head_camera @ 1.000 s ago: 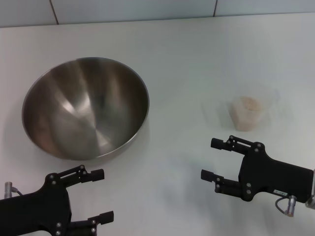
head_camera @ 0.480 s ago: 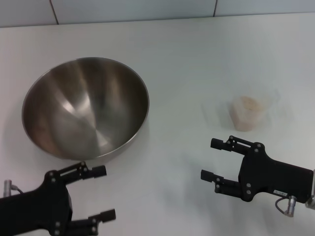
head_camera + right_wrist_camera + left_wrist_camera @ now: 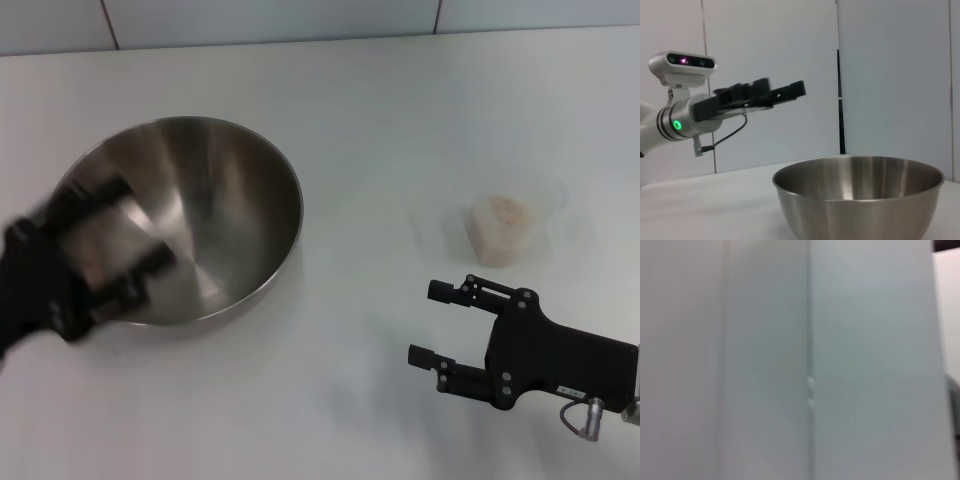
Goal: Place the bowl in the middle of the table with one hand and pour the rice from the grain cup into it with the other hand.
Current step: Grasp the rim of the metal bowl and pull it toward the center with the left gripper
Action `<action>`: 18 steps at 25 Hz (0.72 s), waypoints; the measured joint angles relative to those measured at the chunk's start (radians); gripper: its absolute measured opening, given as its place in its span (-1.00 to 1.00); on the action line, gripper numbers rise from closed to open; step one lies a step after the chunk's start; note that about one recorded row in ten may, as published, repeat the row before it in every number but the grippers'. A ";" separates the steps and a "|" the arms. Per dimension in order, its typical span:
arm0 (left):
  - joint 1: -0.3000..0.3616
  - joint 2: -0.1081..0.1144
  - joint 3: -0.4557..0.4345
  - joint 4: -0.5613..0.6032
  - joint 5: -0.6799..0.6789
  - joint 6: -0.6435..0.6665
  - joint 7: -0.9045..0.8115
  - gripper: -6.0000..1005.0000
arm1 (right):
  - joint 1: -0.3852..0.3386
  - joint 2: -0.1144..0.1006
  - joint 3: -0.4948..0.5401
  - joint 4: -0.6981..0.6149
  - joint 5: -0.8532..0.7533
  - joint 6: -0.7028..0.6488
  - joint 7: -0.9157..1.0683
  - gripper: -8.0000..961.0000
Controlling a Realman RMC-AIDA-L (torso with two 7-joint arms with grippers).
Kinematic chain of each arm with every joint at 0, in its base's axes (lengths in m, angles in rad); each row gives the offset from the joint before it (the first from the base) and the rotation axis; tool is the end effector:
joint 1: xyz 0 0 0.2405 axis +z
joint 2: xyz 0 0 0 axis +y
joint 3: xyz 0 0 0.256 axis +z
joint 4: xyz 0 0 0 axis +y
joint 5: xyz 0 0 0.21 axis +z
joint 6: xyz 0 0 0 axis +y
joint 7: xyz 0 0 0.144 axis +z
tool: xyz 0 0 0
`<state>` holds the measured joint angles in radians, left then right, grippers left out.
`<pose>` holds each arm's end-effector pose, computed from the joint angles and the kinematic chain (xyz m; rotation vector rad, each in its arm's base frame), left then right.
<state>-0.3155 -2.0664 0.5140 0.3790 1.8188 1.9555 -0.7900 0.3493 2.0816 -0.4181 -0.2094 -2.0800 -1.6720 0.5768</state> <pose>-0.2882 0.2267 0.0090 -2.4520 -0.2222 -1.2558 0.3082 0.2220 -0.0516 -2.5728 0.2797 0.9320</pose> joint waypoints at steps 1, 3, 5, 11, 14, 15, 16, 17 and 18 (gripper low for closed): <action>0.000 0.000 0.000 0.000 0.000 0.000 0.000 0.62 | 0.000 0.000 0.000 -0.001 0.000 -0.001 0.000 0.51; -0.005 0.000 -0.149 -0.015 -0.082 -0.023 0.000 0.62 | 0.000 0.000 0.001 -0.002 0.000 -0.004 0.000 0.51; -0.004 0.000 -0.189 -0.016 -0.103 -0.034 -0.003 0.62 | 0.000 0.000 0.002 -0.002 0.000 -0.007 0.000 0.51; -0.013 -0.001 -0.296 -0.058 -0.168 -0.110 -0.001 0.62 | 0.001 -0.001 0.010 -0.004 0.003 -0.014 0.000 0.51; -0.021 -0.001 -0.320 -0.085 -0.201 -0.155 0.001 0.62 | 0.001 -0.002 0.012 -0.005 0.004 -0.017 -0.001 0.51; -0.031 0.000 -0.327 -0.098 -0.224 -0.207 0.001 0.62 | 0.000 -0.002 0.012 -0.005 0.007 -0.018 -0.003 0.51; -0.036 -0.001 -0.326 -0.100 -0.227 -0.225 0.001 0.62 | 0.000 -0.002 0.013 -0.005 0.009 -0.020 -0.005 0.51; -0.042 -0.001 -0.324 -0.101 -0.229 -0.248 0.000 0.62 | 0.000 -0.002 0.013 -0.005 0.013 -0.023 -0.009 0.51; -0.042 -0.001 -0.324 -0.101 -0.229 -0.248 0.000 0.62 | 0.000 -0.002 0.013 -0.005 0.013 -0.023 -0.009 0.51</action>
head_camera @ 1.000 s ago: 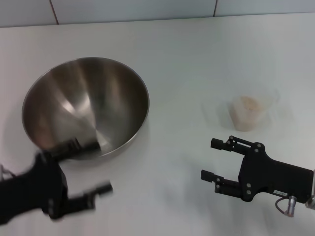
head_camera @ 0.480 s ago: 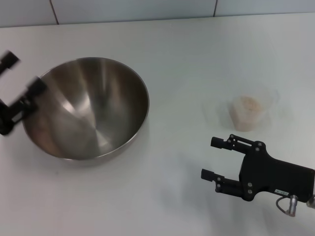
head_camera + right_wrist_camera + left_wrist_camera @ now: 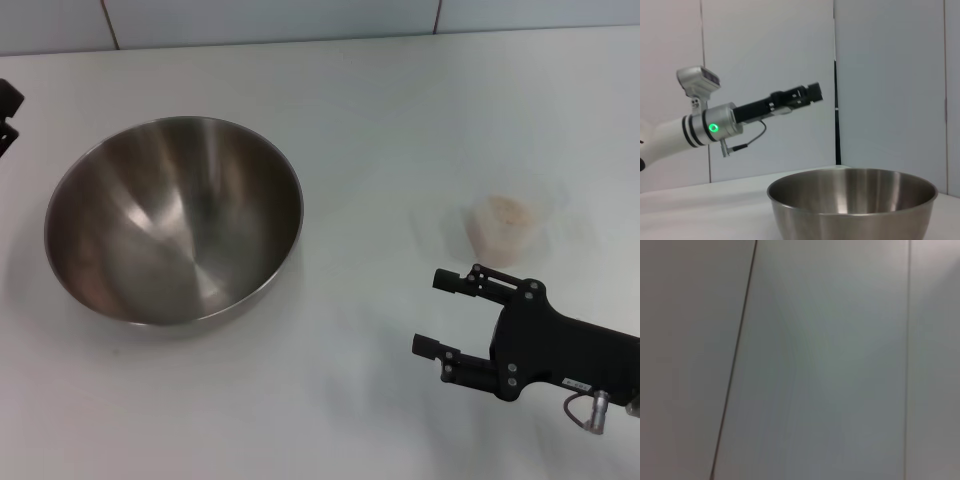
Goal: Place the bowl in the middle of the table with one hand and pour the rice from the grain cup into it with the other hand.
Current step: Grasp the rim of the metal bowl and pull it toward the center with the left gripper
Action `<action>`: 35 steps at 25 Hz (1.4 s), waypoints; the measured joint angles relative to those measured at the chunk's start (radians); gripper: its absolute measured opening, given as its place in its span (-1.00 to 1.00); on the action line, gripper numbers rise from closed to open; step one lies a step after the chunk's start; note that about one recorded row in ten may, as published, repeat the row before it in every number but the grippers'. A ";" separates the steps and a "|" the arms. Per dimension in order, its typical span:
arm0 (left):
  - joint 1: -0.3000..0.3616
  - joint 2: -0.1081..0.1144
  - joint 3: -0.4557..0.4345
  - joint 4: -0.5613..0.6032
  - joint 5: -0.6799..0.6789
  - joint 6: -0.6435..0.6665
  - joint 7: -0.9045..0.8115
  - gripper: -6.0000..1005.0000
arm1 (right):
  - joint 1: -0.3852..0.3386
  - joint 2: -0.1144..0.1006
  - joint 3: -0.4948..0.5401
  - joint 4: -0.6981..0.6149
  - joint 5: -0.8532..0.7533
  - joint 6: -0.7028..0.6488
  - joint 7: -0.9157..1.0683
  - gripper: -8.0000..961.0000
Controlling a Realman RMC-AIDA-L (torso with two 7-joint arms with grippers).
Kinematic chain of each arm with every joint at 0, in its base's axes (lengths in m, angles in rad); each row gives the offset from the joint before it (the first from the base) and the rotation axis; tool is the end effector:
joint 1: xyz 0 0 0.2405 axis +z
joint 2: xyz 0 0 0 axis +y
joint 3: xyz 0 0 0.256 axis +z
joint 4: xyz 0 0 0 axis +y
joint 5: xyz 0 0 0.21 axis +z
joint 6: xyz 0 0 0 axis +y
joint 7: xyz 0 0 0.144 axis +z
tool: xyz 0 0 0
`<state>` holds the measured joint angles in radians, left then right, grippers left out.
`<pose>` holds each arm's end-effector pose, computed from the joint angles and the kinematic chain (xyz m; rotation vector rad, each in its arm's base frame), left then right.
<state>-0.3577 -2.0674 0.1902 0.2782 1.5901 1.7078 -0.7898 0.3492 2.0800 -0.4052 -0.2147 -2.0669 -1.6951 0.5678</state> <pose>-0.3196 0.2790 0.0501 -1.8323 -0.4202 -1.1717 0.3064 0.2238 -0.0466 -2.5455 0.2557 0.9566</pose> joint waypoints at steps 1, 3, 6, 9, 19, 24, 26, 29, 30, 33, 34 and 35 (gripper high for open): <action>-0.012 -0.001 0.003 -0.001 0.001 -0.041 -0.006 0.62 | 0.000 0.000 0.000 0.000 0.001 -0.001 0.000 0.51; -0.022 -0.001 0.005 -0.001 0.005 -0.083 -0.014 0.62 | 0.000 0.000 0.001 0.000 0.001 -0.002 0.000 0.51; -0.028 -0.001 0.007 -0.002 0.006 -0.104 -0.020 0.62 | 0.000 0.000 0.002 0.000 0.001 -0.003 -0.001 0.51; -0.031 -0.001 0.007 -0.001 0.007 -0.107 -0.022 0.62 | 0.001 0.000 0.003 -0.001 0.001 -0.003 -0.001 0.51; -0.050 -0.003 0.304 0.252 0.022 -0.323 -0.347 0.62 | 0.004 -0.003 0.003 -0.006 0.011 -0.003 -0.002 0.51; 0.005 0.001 0.549 0.476 0.022 -0.457 -0.573 0.62 | 0.004 -0.002 0.003 -0.011 0.012 -0.002 -0.002 0.51; 0.019 0.002 0.591 0.513 0.024 -0.483 -0.608 0.62 | 0.004 -0.002 0.003 -0.011 0.012 -0.001 -0.002 0.51; 0.056 0.005 0.687 0.660 0.122 -0.536 -0.752 0.62 | 0.004 -0.001 0.003 -0.011 0.014 0.001 -0.002 0.51; 0.056 0.005 0.687 0.660 0.122 -0.536 -0.752 0.62 | 0.004 -0.001 0.003 -0.011 0.014 0.001 -0.002 0.51; 0.055 0.003 0.695 0.734 0.257 -0.537 -0.869 0.62 | 0.004 0.000 0.003 -0.011 0.016 0.002 -0.002 0.50; 0.053 0.004 0.695 0.745 0.281 -0.536 -0.891 0.62 | 0.004 0.000 0.003 -0.011 0.020 0.002 -0.002 0.50; 0.050 0.004 0.695 0.767 0.325 -0.530 -0.937 0.62 | 0.004 0.000 0.003 -0.011 0.020 0.002 -0.002 0.50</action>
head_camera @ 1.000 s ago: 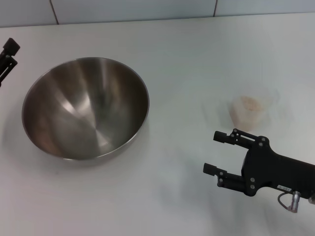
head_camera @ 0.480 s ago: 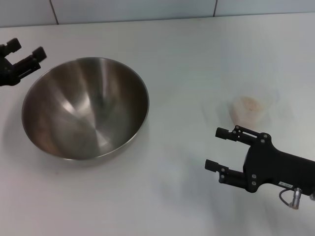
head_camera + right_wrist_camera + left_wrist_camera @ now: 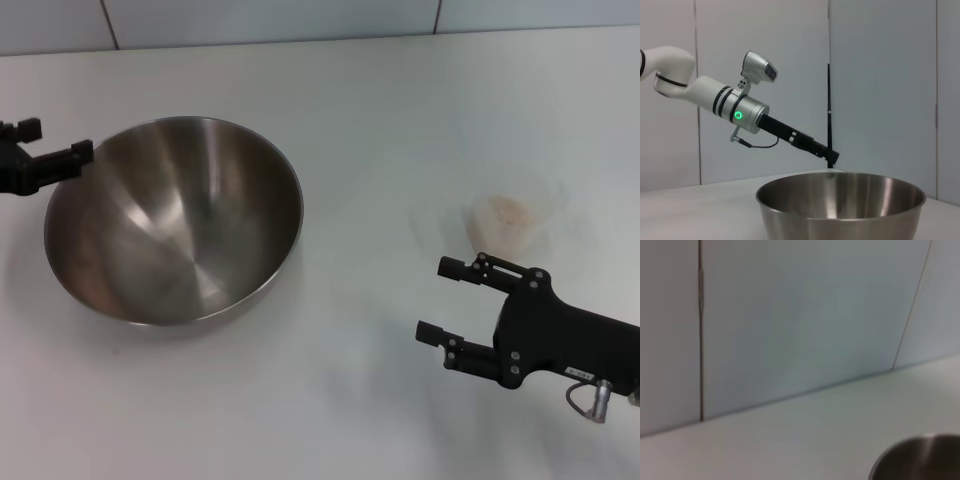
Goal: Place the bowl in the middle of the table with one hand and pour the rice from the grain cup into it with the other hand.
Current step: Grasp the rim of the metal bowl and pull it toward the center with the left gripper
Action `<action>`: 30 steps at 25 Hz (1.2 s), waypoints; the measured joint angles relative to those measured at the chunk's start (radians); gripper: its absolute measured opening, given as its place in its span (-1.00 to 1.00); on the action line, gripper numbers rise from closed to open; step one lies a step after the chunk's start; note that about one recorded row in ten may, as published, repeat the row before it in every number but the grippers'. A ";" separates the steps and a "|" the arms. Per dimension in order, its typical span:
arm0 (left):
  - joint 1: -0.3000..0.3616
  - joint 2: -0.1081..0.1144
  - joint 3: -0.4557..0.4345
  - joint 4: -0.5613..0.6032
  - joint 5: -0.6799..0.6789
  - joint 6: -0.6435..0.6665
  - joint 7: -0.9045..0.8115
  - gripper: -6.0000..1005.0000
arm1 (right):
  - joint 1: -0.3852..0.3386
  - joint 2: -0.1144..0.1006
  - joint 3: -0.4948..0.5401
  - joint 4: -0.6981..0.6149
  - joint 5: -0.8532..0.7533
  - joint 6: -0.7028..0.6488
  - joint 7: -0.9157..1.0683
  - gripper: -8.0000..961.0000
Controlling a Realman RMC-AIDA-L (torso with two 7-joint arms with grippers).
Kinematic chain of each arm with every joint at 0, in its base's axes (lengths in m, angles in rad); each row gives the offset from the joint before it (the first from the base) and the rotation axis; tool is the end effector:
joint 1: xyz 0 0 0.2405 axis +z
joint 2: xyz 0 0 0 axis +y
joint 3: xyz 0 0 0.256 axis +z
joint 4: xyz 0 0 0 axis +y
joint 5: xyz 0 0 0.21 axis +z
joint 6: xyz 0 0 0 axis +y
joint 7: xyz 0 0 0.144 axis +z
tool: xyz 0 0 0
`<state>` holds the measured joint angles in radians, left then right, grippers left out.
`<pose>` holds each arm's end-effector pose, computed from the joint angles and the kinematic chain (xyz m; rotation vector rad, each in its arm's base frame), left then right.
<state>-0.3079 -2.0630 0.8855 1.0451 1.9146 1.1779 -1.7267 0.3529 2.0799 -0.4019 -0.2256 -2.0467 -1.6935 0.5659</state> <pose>-0.3020 0.3473 0.0682 -2.2668 -0.8157 -0.4288 0.3063 0.2288 -0.0429 -2.5218 0.2407 0.9516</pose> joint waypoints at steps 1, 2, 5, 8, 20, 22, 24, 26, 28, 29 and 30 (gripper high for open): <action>-0.002 0.001 0.000 0.017 0.027 0.006 -0.026 0.62 | 0.000 0.000 0.000 0.000 0.002 0.000 0.000 0.50; -0.004 0.001 0.000 0.034 0.054 0.017 -0.050 0.62 | 0.000 0.000 0.000 0.000 0.005 0.000 0.000 0.50; -0.010 0.001 0.000 0.078 0.111 0.053 -0.092 0.62 | 0.000 0.000 0.000 0.001 0.006 0.000 0.000 0.50; -0.027 0.000 0.000 0.104 0.175 0.083 -0.137 0.62 | 0.000 0.000 0.000 0.001 0.007 0.000 0.000 0.50; -0.163 -0.001 0.003 0.113 0.495 0.167 -0.354 0.57 | 0.000 0.000 0.000 0.000 0.007 0.000 0.000 0.50; -0.174 -0.002 0.004 0.113 0.519 0.173 -0.369 0.55 | 0.000 0.000 0.000 0.000 0.007 0.002 0.000 0.50; -0.179 -0.002 0.007 0.113 0.526 0.178 -0.375 0.53 | 0.000 0.000 0.000 0.000 0.007 0.003 0.000 0.50; -0.180 -0.003 0.009 0.113 0.528 0.182 -0.377 0.51 | 0.000 0.000 0.000 0.000 0.007 0.003 0.000 0.50; -0.181 -0.003 0.010 0.113 0.528 0.182 -0.377 0.48 | 0.000 0.000 0.000 0.000 0.007 0.003 0.000 0.50; -0.182 -0.003 0.010 0.113 0.529 0.182 -0.378 0.47 | 0.000 0.000 0.000 0.000 0.008 0.003 0.000 0.50; -0.182 -0.003 0.010 0.113 0.529 0.182 -0.378 0.46 | 0.000 0.000 0.000 0.000 0.008 0.003 0.000 0.50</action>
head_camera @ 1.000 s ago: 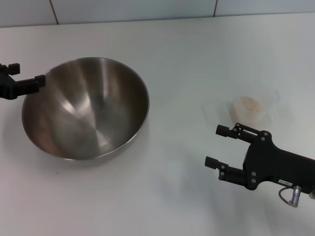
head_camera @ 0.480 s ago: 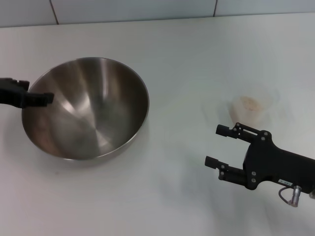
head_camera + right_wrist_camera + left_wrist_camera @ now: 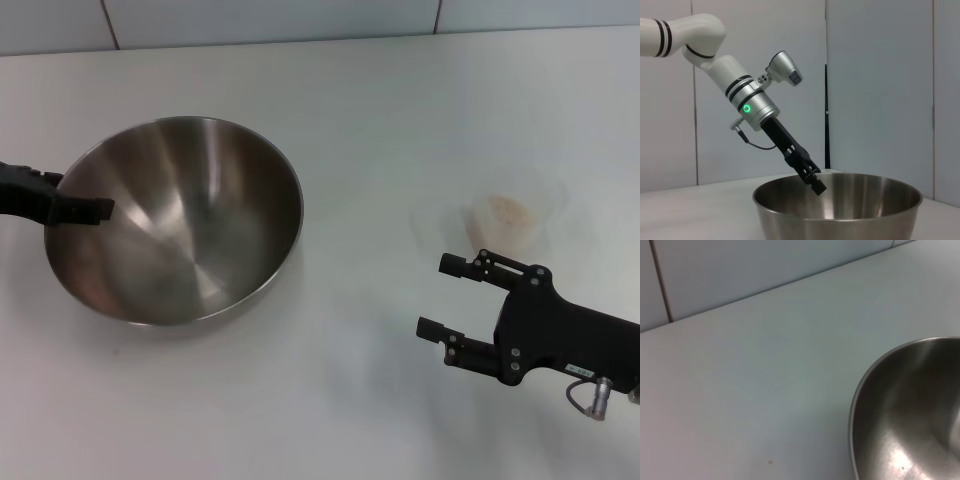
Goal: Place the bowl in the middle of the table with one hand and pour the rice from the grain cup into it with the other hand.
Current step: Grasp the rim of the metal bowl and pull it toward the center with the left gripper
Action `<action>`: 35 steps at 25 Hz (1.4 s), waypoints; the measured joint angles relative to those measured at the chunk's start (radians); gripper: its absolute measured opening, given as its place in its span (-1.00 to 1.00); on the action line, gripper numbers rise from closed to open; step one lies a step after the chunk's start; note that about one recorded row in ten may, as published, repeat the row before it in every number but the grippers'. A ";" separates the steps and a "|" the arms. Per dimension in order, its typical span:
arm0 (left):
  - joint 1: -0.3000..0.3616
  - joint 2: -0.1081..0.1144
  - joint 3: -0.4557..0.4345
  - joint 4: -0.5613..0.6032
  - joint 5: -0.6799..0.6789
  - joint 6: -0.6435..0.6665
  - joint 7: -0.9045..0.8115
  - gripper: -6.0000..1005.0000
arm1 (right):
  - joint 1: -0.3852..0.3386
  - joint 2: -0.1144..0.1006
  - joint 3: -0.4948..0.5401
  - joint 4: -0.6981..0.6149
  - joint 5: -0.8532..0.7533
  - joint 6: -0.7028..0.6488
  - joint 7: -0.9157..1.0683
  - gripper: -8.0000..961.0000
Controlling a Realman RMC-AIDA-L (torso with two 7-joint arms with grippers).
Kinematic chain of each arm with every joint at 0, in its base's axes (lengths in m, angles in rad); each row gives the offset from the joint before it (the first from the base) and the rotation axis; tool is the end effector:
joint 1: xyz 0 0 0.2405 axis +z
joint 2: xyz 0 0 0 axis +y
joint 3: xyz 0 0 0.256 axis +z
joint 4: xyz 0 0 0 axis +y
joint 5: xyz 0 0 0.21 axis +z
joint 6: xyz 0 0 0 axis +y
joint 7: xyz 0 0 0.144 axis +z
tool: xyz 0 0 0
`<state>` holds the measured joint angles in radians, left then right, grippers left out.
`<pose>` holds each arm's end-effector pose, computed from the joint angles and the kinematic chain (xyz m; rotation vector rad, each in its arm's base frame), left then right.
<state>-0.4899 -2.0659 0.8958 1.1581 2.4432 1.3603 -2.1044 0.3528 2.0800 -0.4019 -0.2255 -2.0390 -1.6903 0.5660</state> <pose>-0.2754 0.3673 0.0611 -2.4126 -0.9748 0.0396 0.3065 0.2297 -0.0424 -2.5135 0.2428 0.9503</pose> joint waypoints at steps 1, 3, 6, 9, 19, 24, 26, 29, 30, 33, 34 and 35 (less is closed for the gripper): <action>0.000 0.000 0.000 0.000 0.000 0.000 0.000 0.45 | 0.000 0.000 0.000 0.000 0.000 0.000 0.000 0.50; -0.001 0.000 0.000 0.000 0.000 0.000 -0.001 0.43 | 0.000 0.000 0.000 0.000 0.000 0.000 0.000 0.50; -0.004 0.000 0.001 0.000 0.001 0.000 -0.003 0.39 | 0.000 0.000 0.000 0.000 0.000 -0.002 0.000 0.50; -0.011 0.002 0.002 -0.005 0.012 0.001 -0.013 0.36 | 0.000 0.000 0.000 0.000 0.001 -0.004 0.000 0.50; -0.023 0.000 0.000 -0.011 0.044 0.002 -0.039 0.03 | 0.001 0.000 0.000 0.000 0.009 -0.006 0.000 0.50; -0.027 0.000 -0.003 -0.011 0.043 0.002 -0.047 -0.34 | 0.002 0.000 0.000 0.000 0.010 -0.006 -0.001 0.50; -0.032 0.000 -0.005 -0.012 0.043 0.002 -0.058 -0.48 | 0.002 0.000 0.000 0.000 0.010 -0.006 -0.001 0.50; -0.042 0.002 -0.006 -0.020 0.044 0.004 -0.076 -0.63 | 0.002 0.000 0.000 0.000 0.010 -0.006 -0.001 0.50; -0.045 0.002 -0.007 -0.023 0.045 0.005 -0.079 -0.68 | 0.002 0.000 0.000 0.000 0.010 -0.006 -0.001 0.50; -0.047 0.002 -0.007 -0.025 0.045 0.007 -0.079 -0.80 | 0.003 0.000 0.000 0.000 0.010 -0.006 -0.001 0.50; -0.049 0.002 -0.008 -0.027 0.044 0.011 -0.079 -0.85 | 0.003 0.000 0.000 0.000 0.010 -0.006 -0.001 0.50; -0.057 0.003 -0.015 -0.027 0.042 0.020 -0.085 -0.87 | 0.003 0.000 0.000 0.000 0.010 -0.006 -0.001 0.50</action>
<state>-0.5473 -2.0629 0.8806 1.1311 2.4853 1.3805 -2.1890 0.3560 2.0800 -0.4019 -0.2255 -2.0293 -1.6967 0.5645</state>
